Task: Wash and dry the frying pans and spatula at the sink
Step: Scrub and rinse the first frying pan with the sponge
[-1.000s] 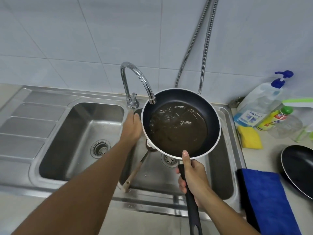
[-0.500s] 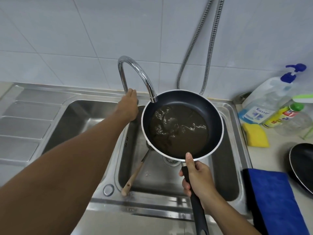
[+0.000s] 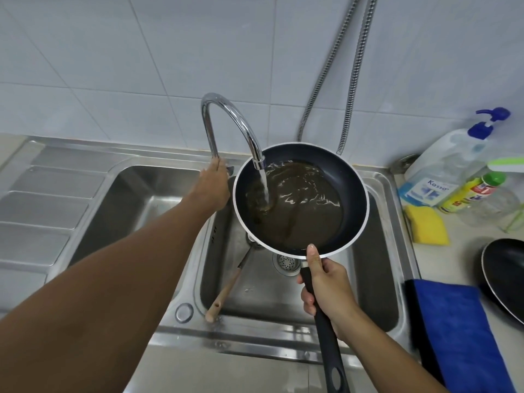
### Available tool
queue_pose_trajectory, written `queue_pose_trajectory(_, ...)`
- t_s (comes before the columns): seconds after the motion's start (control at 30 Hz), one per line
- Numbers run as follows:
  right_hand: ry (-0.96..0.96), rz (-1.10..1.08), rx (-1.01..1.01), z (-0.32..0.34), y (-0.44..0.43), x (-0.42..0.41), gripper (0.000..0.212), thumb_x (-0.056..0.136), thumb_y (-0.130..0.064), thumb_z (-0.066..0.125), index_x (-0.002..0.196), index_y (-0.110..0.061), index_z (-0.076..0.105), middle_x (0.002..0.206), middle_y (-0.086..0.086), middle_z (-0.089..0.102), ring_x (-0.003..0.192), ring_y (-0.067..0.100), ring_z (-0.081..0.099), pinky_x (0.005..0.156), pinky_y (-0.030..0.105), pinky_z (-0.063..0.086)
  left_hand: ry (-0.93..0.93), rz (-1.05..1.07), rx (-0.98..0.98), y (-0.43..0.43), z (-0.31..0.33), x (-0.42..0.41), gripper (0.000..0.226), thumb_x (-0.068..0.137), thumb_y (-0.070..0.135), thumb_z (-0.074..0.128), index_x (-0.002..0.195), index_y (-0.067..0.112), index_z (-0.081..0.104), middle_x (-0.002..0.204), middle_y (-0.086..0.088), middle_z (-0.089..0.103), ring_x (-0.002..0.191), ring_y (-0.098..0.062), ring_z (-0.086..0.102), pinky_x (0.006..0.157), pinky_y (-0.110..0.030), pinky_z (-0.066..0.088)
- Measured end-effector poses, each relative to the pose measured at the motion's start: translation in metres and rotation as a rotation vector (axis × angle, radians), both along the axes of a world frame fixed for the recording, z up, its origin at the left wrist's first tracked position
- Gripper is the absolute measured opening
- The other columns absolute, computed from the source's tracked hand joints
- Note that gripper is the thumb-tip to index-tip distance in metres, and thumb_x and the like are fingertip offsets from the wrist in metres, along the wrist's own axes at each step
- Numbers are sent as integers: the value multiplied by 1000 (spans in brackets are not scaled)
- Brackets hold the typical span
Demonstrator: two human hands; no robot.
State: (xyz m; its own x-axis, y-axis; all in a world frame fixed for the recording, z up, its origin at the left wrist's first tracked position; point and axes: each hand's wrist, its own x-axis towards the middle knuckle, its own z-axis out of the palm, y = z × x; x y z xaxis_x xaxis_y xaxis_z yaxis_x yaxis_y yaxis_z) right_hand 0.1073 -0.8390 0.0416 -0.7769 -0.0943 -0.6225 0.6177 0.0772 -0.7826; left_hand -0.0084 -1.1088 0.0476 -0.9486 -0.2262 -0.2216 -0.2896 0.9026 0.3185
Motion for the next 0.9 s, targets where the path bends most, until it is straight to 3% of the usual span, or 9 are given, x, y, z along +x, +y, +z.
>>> queue_pose_trajectory(0.13,1,11,3,-1,2,2,56,98,-56,53,95,-1,59,75,12,64,43,18,44,41,27,38,21,-12,-33,12,13,5,63,99,9,53,156,1,28,165,-17,28,150,-40,26,125,-48,17)
queue_pose_trajectory(0.27,15,11,26,-2,4,5,61,99,-56,52,96,5,57,73,12,63,41,19,44,41,27,38,158,-194,-143,42,2,14,50,95,21,42,142,6,48,150,-20,46,139,-35,39,121,-49,25)
queue_pose_trajectory(0.4,52,8,69,-2,10,9,57,101,-53,51,93,3,56,71,11,63,40,21,44,40,28,38,-127,-329,-412,87,-29,23,75,104,53,15,162,6,12,169,-22,3,157,-38,-6,125,-55,-5)
queue_pose_trajectory(0.53,94,18,156,-1,19,15,53,102,-50,50,88,0,55,66,9,64,37,24,45,38,28,38,-208,-186,-226,121,-50,21,91,98,69,4,161,4,-6,169,-23,-9,157,-34,-14,126,-50,-11)
queue_pose_trajectory(0.67,65,46,170,2,23,27,57,105,-47,46,86,6,55,45,5,53,30,23,42,36,24,34,-45,-235,-37,145,-53,7,74,105,57,13,163,18,-8,170,-14,-15,157,-32,-13,126,-53,-9)
queue_pose_trajectory(0.77,61,52,166,2,22,31,56,105,-45,46,88,6,56,45,4,54,30,23,43,35,23,33,-36,-342,23,158,-44,-1,62,109,43,17,164,22,-4,171,-8,-14,157,-29,-14,125,-52,-11)
queue_pose_trajectory(0.9,42,34,161,2,25,22,59,105,-49,45,87,7,55,44,3,52,30,23,43,36,24,35,-108,-690,69,169,-43,18,59,111,31,23,164,24,-5,171,2,-16,156,-25,-19,125,-48,-14)
